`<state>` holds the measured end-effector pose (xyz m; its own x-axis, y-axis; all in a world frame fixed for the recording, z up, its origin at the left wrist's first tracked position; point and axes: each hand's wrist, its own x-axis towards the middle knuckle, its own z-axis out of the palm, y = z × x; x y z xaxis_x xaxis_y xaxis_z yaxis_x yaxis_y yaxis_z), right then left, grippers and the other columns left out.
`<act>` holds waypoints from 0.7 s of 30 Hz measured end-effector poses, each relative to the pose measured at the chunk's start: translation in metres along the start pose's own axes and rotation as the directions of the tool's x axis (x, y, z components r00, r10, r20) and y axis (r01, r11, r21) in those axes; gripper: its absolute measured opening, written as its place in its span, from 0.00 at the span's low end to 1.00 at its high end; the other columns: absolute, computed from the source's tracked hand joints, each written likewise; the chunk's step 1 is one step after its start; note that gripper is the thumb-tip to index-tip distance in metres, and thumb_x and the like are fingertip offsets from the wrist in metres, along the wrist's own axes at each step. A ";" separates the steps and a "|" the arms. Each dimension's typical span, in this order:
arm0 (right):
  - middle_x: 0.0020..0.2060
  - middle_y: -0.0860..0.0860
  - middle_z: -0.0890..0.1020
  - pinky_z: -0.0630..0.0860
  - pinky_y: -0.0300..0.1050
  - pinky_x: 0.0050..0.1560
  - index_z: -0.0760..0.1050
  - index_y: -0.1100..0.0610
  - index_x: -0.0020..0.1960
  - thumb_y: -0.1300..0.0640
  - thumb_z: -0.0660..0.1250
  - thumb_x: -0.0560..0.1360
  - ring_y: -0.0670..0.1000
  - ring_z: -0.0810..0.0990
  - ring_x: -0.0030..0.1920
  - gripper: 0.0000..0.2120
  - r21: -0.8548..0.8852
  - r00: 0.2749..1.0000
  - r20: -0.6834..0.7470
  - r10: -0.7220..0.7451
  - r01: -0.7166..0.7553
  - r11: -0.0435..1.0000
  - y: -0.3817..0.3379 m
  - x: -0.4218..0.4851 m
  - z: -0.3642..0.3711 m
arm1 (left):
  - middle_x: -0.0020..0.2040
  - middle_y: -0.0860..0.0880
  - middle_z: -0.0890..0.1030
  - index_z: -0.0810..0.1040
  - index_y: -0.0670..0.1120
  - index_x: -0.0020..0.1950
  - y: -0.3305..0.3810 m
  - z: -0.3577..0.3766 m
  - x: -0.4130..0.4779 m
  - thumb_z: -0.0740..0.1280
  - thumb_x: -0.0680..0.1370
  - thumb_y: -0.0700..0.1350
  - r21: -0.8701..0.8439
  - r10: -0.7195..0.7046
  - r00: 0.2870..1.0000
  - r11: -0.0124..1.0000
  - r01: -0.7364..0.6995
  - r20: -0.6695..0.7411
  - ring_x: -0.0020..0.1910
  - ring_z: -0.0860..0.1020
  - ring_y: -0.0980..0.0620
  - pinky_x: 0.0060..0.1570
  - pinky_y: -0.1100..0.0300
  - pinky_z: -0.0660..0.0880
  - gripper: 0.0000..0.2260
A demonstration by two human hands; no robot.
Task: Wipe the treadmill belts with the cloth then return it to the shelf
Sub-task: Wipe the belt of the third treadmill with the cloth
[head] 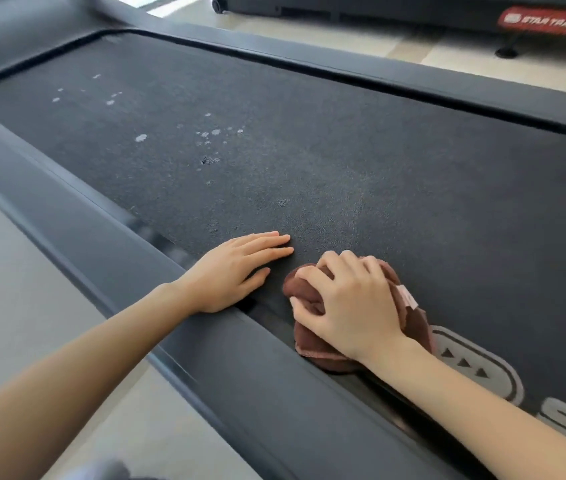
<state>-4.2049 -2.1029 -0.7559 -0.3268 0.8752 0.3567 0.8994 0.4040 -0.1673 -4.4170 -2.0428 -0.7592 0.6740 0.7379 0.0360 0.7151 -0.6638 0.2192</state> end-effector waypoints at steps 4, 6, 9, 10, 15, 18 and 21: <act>0.40 0.49 0.77 0.72 0.51 0.43 0.79 0.47 0.48 0.41 0.63 0.70 0.55 0.76 0.42 0.14 0.061 0.989 0.056 -0.136 0.132 0.989 0.014 -0.005 -0.007 | 0.75 0.54 0.58 0.60 0.49 0.75 -0.008 -0.003 -0.001 0.56 0.81 0.45 0.116 0.053 0.995 0.991 -0.063 0.088 0.75 0.55 0.54 0.73 0.60 0.49 0.21; 0.41 0.49 0.77 0.71 0.51 0.43 0.78 0.47 0.49 0.41 0.63 0.70 0.55 0.76 0.42 0.14 0.059 0.986 0.042 -0.159 0.157 0.986 0.032 -0.024 -0.014 | 0.75 0.55 0.58 0.60 0.50 0.75 -0.020 -0.009 -0.005 0.55 0.81 0.47 0.171 0.081 0.991 0.980 -0.099 0.109 0.75 0.55 0.55 0.73 0.58 0.51 0.21; 0.42 0.49 0.77 0.69 0.51 0.44 0.79 0.47 0.50 0.41 0.64 0.70 0.55 0.76 0.42 0.14 0.042 0.993 0.031 -0.116 0.115 0.993 0.047 -0.040 -0.020 | 0.75 0.55 0.58 0.59 0.51 0.75 -0.044 -0.017 -0.012 0.55 0.82 0.48 0.161 0.048 0.994 0.985 -0.063 0.093 0.75 0.55 0.55 0.74 0.53 0.54 0.20; 0.41 0.49 0.78 0.69 0.51 0.44 0.79 0.48 0.49 0.41 0.64 0.70 0.55 0.76 0.41 0.14 0.036 0.994 0.029 -0.106 0.105 0.994 0.047 -0.039 -0.018 | 0.75 0.56 0.57 0.59 0.53 0.75 -0.050 -0.017 -0.013 0.53 0.82 0.50 0.122 0.026 0.995 0.992 -0.037 0.092 0.75 0.53 0.55 0.74 0.51 0.54 0.20; 0.40 0.49 0.77 0.71 0.50 0.43 0.80 0.47 0.48 0.41 0.63 0.70 0.55 0.77 0.41 0.14 0.002 1.000 0.005 0.005 -0.005 1.000 0.044 0.018 0.006 | 0.75 0.55 0.60 0.62 0.51 0.74 -0.055 -0.010 -0.012 0.48 0.79 0.57 0.023 0.042 0.998 0.999 -0.043 0.050 0.75 0.54 0.54 0.73 0.50 0.54 0.25; 0.42 0.50 0.77 0.69 0.50 0.46 0.78 0.47 0.50 0.40 0.62 0.72 0.55 0.76 0.46 0.15 -0.068 0.976 -0.057 0.208 -0.212 0.975 0.063 0.091 0.030 | 0.75 0.55 0.60 0.62 0.51 0.74 -0.055 -0.010 -0.012 0.49 0.78 0.58 0.007 0.040 0.998 0.999 -0.041 0.043 0.75 0.54 0.54 0.74 0.50 0.53 0.26; 0.50 0.54 0.78 0.67 0.51 0.52 0.76 0.48 0.55 0.41 0.61 0.74 0.58 0.74 0.54 0.16 -0.148 0.908 -0.082 0.410 -0.418 0.896 0.092 0.167 0.054 | 0.75 0.57 0.58 0.61 0.53 0.74 -0.055 -0.009 -0.012 0.47 0.77 0.59 -0.007 0.022 0.999 1.000 -0.022 0.041 0.75 0.52 0.55 0.74 0.53 0.50 0.26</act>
<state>-4.1927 -1.9055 -0.7616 0.0958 0.9389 0.3306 0.9857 -0.0432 -0.1630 -4.4658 -2.0138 -0.7630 0.6964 0.7177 0.0011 0.6991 -0.6786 0.2253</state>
